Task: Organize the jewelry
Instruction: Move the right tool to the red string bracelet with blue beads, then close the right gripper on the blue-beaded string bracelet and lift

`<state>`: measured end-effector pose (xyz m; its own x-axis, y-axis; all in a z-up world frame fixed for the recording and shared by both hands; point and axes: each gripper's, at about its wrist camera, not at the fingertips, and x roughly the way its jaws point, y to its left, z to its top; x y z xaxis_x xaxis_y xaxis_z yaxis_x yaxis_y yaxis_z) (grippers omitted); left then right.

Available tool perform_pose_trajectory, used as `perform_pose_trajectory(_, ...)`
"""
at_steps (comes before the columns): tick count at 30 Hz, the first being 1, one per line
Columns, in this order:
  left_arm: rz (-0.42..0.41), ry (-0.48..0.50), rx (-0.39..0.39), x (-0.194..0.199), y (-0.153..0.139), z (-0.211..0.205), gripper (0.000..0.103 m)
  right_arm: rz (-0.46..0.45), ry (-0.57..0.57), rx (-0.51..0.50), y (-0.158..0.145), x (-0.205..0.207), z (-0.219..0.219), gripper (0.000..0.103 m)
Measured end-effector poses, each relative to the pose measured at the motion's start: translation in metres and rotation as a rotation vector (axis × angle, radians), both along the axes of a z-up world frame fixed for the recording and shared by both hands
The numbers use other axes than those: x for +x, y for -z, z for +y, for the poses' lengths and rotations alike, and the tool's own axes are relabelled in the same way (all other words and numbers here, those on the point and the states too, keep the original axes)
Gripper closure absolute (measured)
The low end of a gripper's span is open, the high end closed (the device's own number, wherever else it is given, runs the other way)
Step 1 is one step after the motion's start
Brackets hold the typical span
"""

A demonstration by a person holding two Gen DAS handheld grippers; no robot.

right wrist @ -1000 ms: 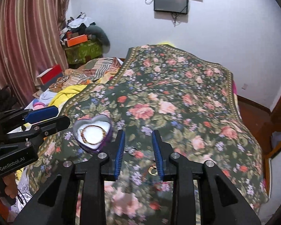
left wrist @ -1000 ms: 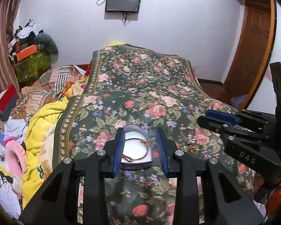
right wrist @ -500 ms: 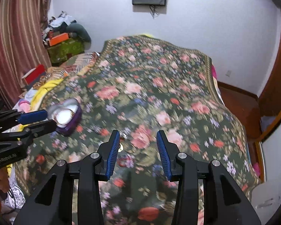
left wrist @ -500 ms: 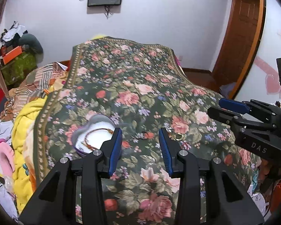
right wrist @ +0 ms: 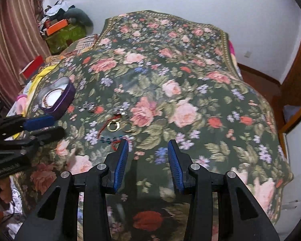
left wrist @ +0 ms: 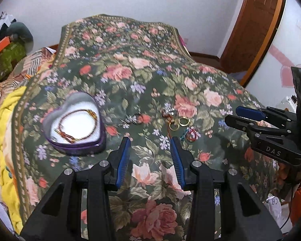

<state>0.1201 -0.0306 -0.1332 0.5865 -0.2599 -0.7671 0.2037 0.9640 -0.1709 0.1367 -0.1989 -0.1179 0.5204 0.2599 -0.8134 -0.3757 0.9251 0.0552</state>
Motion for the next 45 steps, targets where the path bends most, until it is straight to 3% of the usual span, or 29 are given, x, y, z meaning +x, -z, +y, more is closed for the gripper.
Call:
perform_pose_trajectory(18,0.083,0.019,-0.021,0.009,0.036,-0.001,0.063,0.185,-0.165,-0.028,0.034,0.025,0.042,0.066)
perform_pose_trajectory(24,0.09,0.013,-0.023,0.01,0.04,0.003,0.063,0.182,-0.21,-0.069,0.037,0.023,0.053,0.066)
perform_pose_trajectory(27,0.093,0.007,-0.027,0.01,0.041,0.004,0.063,0.18,-0.221,-0.056,0.039,0.025,0.055,0.06)
perform_pose_trajectory(33,0.098,0.006,-0.022,0.01,0.041,0.004,0.063,0.166,-0.217,-0.04,0.041,0.027,0.058,0.059)
perform_pose_trajectory(35,0.096,0.006,-0.018,0.009,0.041,0.004,0.063,0.154,-0.213,-0.043,0.042,0.026,0.059,0.064)
perform_pose_trajectory(37,0.095,0.005,-0.017,0.009,0.04,0.004,0.063,0.148,-0.214,-0.043,0.041,0.027,0.059,0.081)
perform_pose_trajectory(38,0.096,0.004,-0.017,0.008,0.04,0.004,0.063,0.146,-0.213,-0.039,0.041,0.026,0.059,0.084)
perform_pose_trajectory(45,0.101,-0.001,-0.028,0.007,0.039,0.006,0.063,0.138,-0.192,-0.016,0.041,0.024,0.056,0.089)
